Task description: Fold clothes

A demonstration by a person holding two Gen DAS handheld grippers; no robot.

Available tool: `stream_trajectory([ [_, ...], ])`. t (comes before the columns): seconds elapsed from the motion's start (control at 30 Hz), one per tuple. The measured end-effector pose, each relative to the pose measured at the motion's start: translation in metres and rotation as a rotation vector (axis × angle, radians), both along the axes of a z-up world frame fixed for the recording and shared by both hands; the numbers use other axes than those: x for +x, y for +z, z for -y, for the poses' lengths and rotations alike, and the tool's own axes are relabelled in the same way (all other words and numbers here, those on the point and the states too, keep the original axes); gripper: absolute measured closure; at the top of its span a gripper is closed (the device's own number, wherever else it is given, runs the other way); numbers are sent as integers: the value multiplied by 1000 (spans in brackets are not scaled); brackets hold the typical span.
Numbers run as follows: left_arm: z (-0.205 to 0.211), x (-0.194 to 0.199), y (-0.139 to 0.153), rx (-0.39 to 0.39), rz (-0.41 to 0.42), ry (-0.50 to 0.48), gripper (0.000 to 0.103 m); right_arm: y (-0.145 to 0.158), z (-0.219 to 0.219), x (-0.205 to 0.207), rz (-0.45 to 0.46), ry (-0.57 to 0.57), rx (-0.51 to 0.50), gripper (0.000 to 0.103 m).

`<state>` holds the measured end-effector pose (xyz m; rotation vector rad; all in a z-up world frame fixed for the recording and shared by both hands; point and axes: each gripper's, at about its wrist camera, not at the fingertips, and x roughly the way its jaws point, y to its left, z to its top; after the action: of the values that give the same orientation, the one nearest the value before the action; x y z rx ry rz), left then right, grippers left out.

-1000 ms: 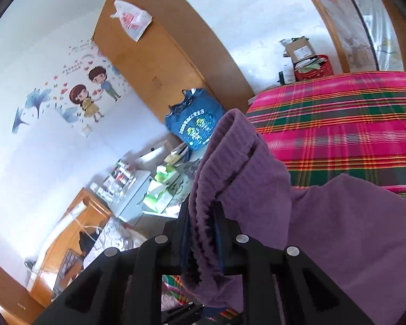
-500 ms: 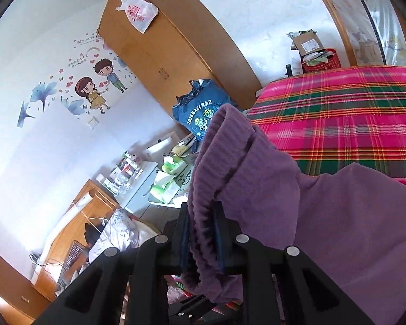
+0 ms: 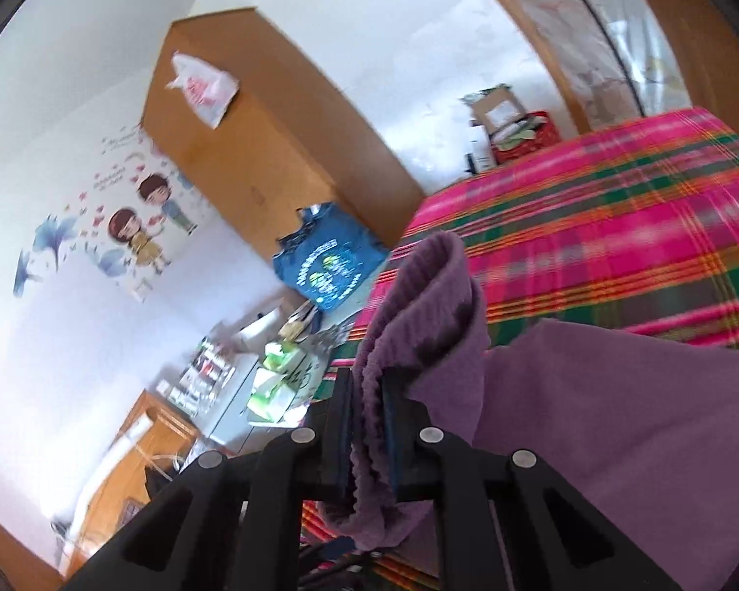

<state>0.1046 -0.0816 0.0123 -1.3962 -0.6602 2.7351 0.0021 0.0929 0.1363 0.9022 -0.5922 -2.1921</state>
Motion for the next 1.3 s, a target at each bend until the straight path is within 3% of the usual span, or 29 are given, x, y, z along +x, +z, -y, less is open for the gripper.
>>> stream_trajectory([
  [0.33,0,-6,-10,-58,-8,-40,57,-31,-63,5,27,-139,22,92],
  [0.57,-5,-3,-10,-125,-22,-88,57,-69,-89,1,112,-193,56,92],
  [0.93,-4,6,-9,-108,-30,-148,57,-113,-106,3,188,-227,121,92],
  [1.17,9,9,-9,4,-47,-187,57,-100,-107,9,145,-241,137,92],
  [1.3,10,15,-3,-2,-97,-194,57,-102,-104,16,119,-246,200,92],
])
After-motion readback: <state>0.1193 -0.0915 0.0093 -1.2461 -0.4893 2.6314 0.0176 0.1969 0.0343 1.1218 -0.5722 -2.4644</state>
